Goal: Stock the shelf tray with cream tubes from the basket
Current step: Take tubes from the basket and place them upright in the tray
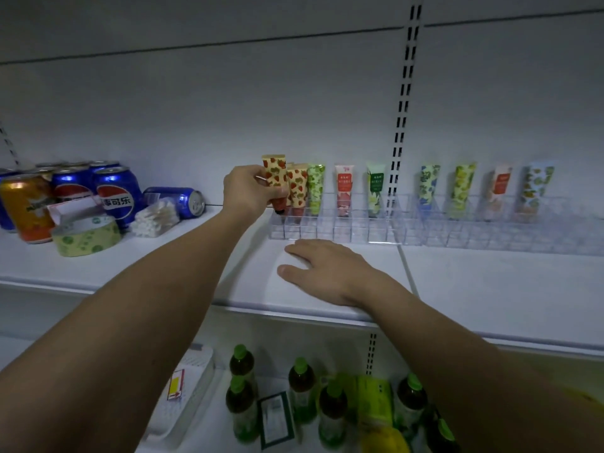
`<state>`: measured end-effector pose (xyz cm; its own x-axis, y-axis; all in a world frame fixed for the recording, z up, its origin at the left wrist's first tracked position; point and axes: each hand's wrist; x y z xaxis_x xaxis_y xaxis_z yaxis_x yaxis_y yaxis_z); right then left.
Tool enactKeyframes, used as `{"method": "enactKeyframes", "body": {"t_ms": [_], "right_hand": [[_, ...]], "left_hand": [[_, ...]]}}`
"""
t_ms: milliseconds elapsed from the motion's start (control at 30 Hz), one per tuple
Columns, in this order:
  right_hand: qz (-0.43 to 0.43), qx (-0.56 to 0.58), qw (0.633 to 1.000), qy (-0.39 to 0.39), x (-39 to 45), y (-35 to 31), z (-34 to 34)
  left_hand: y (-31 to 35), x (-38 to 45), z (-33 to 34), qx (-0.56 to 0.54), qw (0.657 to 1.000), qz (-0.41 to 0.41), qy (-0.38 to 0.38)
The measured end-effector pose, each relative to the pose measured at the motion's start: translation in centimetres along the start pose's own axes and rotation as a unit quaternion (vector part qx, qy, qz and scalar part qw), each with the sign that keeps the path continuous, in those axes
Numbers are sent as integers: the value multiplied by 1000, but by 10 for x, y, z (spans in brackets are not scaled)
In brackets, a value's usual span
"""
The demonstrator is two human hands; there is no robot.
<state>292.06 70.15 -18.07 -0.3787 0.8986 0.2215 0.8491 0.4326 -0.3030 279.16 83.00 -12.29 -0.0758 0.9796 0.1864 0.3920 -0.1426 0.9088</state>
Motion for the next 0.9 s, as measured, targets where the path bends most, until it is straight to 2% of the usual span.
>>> {"method": "enactKeyframes", "body": {"t_ms": [133, 300, 400, 533, 700, 800, 900], "right_hand": [[-4, -4, 1000, 5, 0, -1, -1], [2, 0, 1000, 3, 0, -3, -2], [9, 3, 1000, 1, 1, -5, -2], [23, 9, 1000, 0, -2, -10, -4], [66, 14, 998, 14, -14, -31, -15], [81, -6, 996, 27, -27, -52, -28], [72, -16, 997, 8, -50, -75, -44]], "left_hand": [[-8, -1, 7, 80, 997, -13, -15], [-11, -11, 7, 109, 992, -45, -50], [-6, -23, -4, 125, 990, -43, -44], [-5, -53, -24, 191, 981, -10, -35], [-12, -103, -54, 326, 944, 42, -33], [-10, -130, -70, 343, 937, 48, -43], [-6, -162, -86, 336, 938, 49, -65]]}}
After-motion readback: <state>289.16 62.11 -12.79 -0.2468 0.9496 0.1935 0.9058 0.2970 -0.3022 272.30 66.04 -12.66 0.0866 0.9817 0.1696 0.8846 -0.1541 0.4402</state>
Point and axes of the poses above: each hand's wrist, its own x-axis towards the middle knuckle, its own z-axis out of the palm, y = z × x, and after that the axes turned 15 degrees about -z, right-handed
